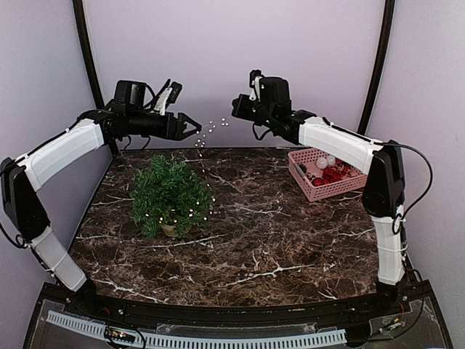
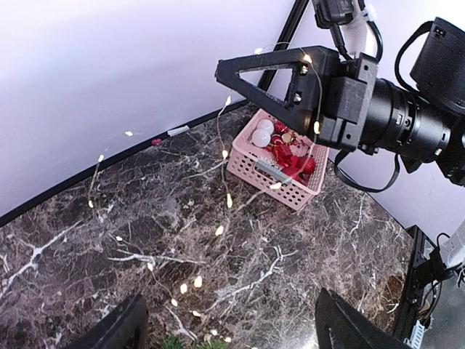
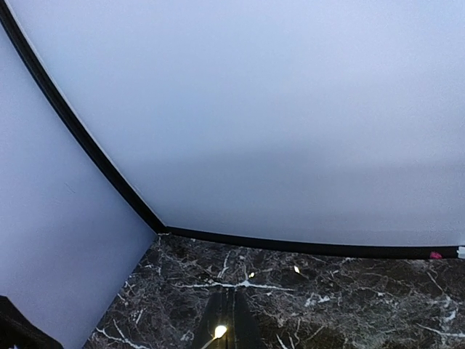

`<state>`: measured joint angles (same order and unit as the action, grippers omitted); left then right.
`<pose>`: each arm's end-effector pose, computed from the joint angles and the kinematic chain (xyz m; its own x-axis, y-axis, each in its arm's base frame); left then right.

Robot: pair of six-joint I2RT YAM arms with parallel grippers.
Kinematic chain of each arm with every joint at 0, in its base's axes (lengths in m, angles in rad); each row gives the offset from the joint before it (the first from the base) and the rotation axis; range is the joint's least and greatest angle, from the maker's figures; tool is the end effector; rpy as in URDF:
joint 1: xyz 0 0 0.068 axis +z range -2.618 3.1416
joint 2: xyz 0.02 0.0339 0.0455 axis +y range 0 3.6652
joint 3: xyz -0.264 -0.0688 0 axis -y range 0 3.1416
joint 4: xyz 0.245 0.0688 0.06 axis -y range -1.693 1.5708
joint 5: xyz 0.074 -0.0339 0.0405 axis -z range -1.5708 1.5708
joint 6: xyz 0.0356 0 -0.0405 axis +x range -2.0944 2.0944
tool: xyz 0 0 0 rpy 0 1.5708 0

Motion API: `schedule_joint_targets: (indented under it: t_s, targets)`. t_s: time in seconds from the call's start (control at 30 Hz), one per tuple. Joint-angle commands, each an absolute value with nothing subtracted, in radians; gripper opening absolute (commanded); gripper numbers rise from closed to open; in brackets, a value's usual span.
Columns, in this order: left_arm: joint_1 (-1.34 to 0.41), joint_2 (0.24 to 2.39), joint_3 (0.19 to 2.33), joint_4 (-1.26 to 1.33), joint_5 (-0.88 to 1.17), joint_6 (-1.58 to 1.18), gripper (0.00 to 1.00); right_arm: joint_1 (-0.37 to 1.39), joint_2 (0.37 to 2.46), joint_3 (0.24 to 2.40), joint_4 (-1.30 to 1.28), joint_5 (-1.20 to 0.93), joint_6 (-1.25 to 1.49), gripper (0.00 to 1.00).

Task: Decorate the small christmas tree
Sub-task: Wrap the side of the string light in the gap of the branches.

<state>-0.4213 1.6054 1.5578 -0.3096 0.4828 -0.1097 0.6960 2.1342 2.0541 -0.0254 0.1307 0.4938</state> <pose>0.3360 -0.1687 0.3887 -0.4003 0.0731 -0.9135 0.7196 0.6422 -0.2639 0.4010 0.3290 0.3654 -0.3253 0.3406 -0.8821 -0.4339 0.7751 0.4593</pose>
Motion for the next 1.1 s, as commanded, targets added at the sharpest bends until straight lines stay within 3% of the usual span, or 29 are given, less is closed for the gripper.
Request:
schedule_joint_targets:
  t_s: [0.0, 0.23, 0.43, 0.5, 0.6, 0.73, 0.9, 1.07]
  targets:
    - [-0.386, 1.664, 1.637, -0.250, 0.574, -0.062, 0.82, 0.704, 2.161, 2.099, 0.089, 0.013, 0.483, 0.00]
    - [-0.373, 1.738, 1.657, -0.182, 0.647, -0.109, 0.65, 0.706, 2.179, 2.126, 0.087, -0.060, 0.449, 0.00]
    - [-0.374, 1.767, 1.659, -0.168, 0.699, -0.128, 0.59, 0.706, 2.196, 2.148, 0.080, -0.088, 0.435, 0.00]
    - [-0.374, 1.773, 1.661, -0.162, 0.721, -0.134, 0.47, 0.706, 2.199, 2.149, 0.080, -0.091, 0.433, 0.00]
    - [-0.374, 1.781, 1.672, -0.168, 0.688, -0.131, 0.18, 0.706, 2.198, 2.143, 0.078, -0.097, 0.428, 0.00]
    - [-0.367, 1.786, 1.713, -0.185, 0.540, -0.108, 0.00, 0.708, 2.167, 2.091, 0.091, -0.089, 0.423, 0.00]
    - [-0.329, 1.819, 1.791, -0.193, 0.423, -0.081, 0.00, 0.708, 2.113, 1.996, 0.112, -0.066, 0.419, 0.00]
    - [-0.262, 1.877, 1.878, -0.225, 0.430, -0.076, 0.00, 0.712, 2.086, 1.950, 0.114, -0.068, 0.417, 0.11]
